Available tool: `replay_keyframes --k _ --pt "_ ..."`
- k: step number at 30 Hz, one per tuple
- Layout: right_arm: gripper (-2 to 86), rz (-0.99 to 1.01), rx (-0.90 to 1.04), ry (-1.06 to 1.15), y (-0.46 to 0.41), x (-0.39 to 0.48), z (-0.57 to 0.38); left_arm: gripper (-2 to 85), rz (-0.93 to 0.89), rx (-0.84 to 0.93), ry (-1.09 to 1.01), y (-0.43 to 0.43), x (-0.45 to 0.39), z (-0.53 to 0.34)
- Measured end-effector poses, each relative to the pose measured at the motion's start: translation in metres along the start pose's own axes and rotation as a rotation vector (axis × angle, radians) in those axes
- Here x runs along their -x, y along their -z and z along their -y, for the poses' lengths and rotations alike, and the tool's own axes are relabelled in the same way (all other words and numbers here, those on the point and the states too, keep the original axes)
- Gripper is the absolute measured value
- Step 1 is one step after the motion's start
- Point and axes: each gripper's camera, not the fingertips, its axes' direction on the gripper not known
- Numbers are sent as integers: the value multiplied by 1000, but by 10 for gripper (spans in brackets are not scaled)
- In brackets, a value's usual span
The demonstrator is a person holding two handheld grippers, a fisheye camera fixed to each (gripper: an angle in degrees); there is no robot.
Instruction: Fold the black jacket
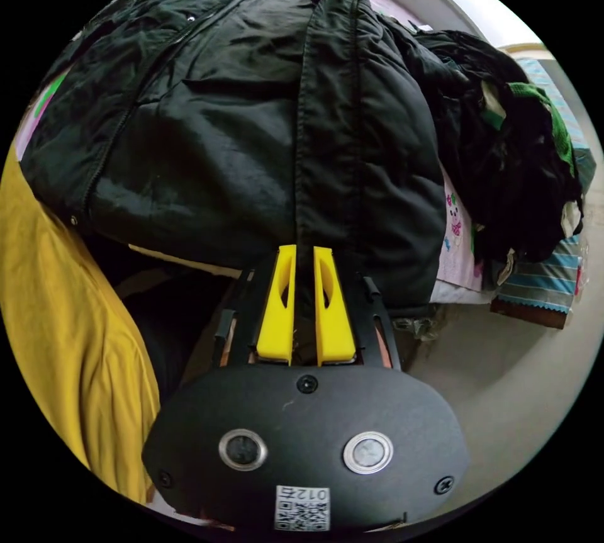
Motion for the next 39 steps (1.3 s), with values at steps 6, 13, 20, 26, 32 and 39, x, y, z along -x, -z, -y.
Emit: replay_keyframes --k 6,13,20,26,32,39 --pt "6 -55 51 -6 -3 -22 12 -1 7 20 -32 2 -5 7" --pt "1 496 40 73 59 -100 19 -1 123 97 -185 18 -23 25" --pt "1 910 -68 276 75 -103 70 0 203 169 -280 58 -24 57" --pt "0 973 48 357 17 -62 127 -1 214 193 -262 63 21 60" --pt "0 1053 131 381 -14 -46 166 -1 209 194 -164 48 75 50" --pt "3 960 207 439 -26 -32 196 0 201 191 -139 23 100 44"
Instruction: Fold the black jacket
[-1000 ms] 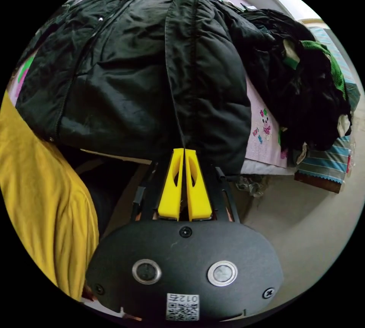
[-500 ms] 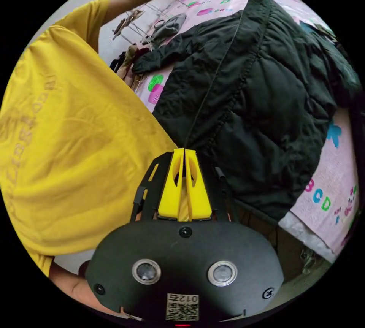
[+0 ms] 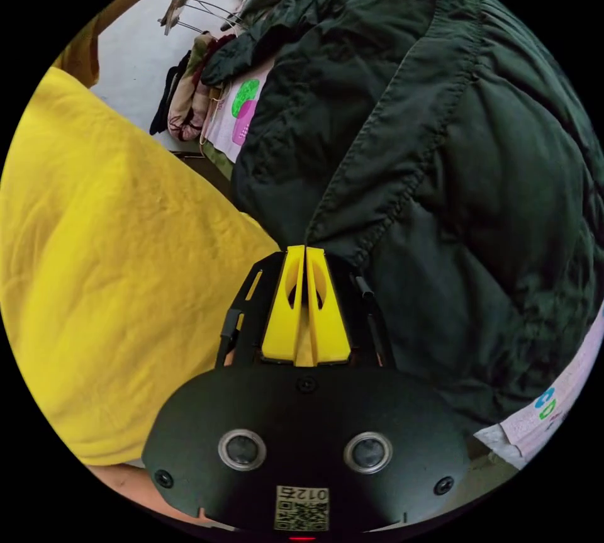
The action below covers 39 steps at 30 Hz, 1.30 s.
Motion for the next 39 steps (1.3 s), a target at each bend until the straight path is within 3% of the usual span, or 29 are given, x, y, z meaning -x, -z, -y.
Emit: replay_keyframes --k 8,13,18,23,25,29,32,36,39 --pt "16 -307 91 -20 -19 12 34 4 -25 -154 177 1 26 -38" --pt "26 -305 18 19 1 24 36 3 82 -283 146 27 7 -97" --pt "25 -259 -127 27 53 28 12 4 155 -193 -45 -8 -73 -173" --pt "11 -406 -289 -79 122 -13 7 3 163 -73 -156 -78 -154 -223" --pt "8 -463 -294 -91 134 -24 21 2 158 -19 -178 -106 -177 -234" --pt "4 -653 -100 -40 130 -41 68 1 414 105 -147 -159 -205 -250" --pt "3 -714 -19 43 125 -40 88 0 502 115 -126 -181 -209 -259" --pt "4 -787 -38 88 130 -35 97 -1 531 50 -50 -189 -219 -263" --pt "4 -695 -146 49 151 -45 97 0 562 13 1 -194 -228 -263"
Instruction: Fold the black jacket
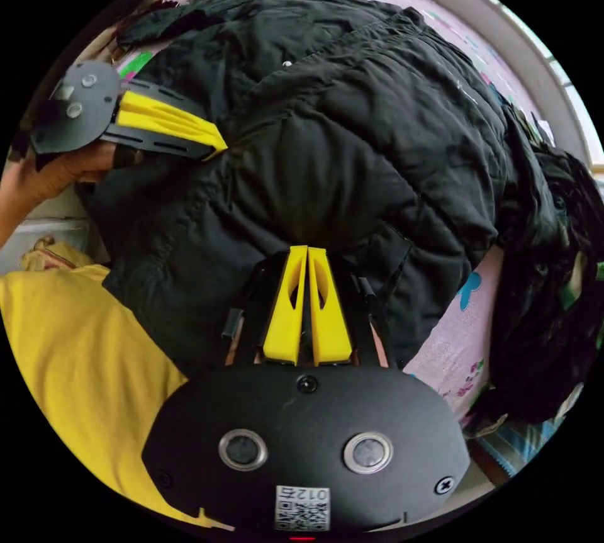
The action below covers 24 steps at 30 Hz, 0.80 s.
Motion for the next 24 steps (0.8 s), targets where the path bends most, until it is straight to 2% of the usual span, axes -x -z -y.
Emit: replay_keyframes --k 3,6,10,13,17,20,24 --pt "2 175 -70 -68 10 -33 0 0 -13 -6 40 2 -4 1" --pt "0 301 -1 -32 28 -67 8 0 -112 91 45 12 6 13" --pt "-1 215 -140 -46 86 -139 46 0 -163 -93 58 58 34 43" --pt "0 100 -264 -124 125 -203 104 -1 -117 -171 80 79 62 109" --pt "0 59 -367 -222 158 -277 208 -1 -40 -230 133 89 100 216" --pt "0 114 -293 -282 151 -310 284 -2 -5 -153 191 80 124 277" --pt "0 122 -163 -307 127 -324 353 -1 -1 46 210 51 151 324"
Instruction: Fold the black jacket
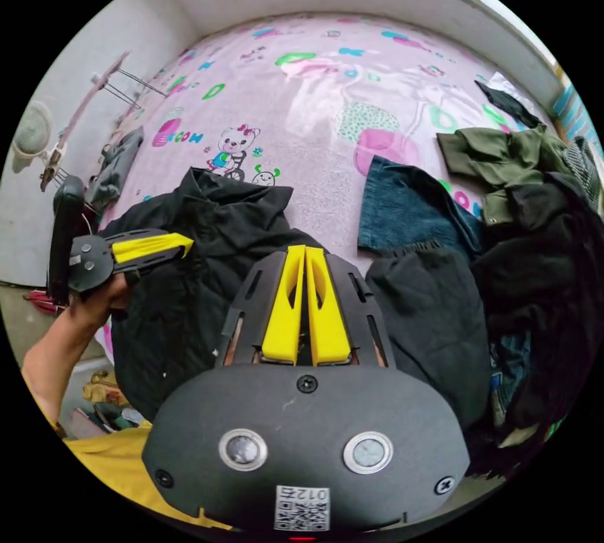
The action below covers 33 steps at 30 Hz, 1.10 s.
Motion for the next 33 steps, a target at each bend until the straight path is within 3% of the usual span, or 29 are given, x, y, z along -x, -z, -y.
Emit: replay_keyframes --k 2,5,12,15,17,19,25,30,33 --pt "0 60 82 46 -17 7 27 -1 20 61 -12 -11 6 9" --pt "0 -25 139 109 -32 11 47 -1 -44 47 -41 -19 18 14" --pt "-1 -52 171 180 -29 10 74 -1 -218 70 -28 -11 51 31" --pt "0 -108 87 168 4 13 83 -1 -233 -5 -5 15 68 26" --pt "0 -33 -23 200 27 23 88 -1 -256 -84 -11 32 75 24" --pt "0 20 8 221 23 33 98 -1 -248 -90 -2 35 77 32" --pt "0 -188 164 243 -22 56 116 -1 -76 25 -17 6 74 60" --pt "0 -220 103 249 -14 63 110 -1 -118 -1 13 17 92 52" --pt "0 -120 -20 194 18 58 85 -1 -131 -103 74 43 115 23"
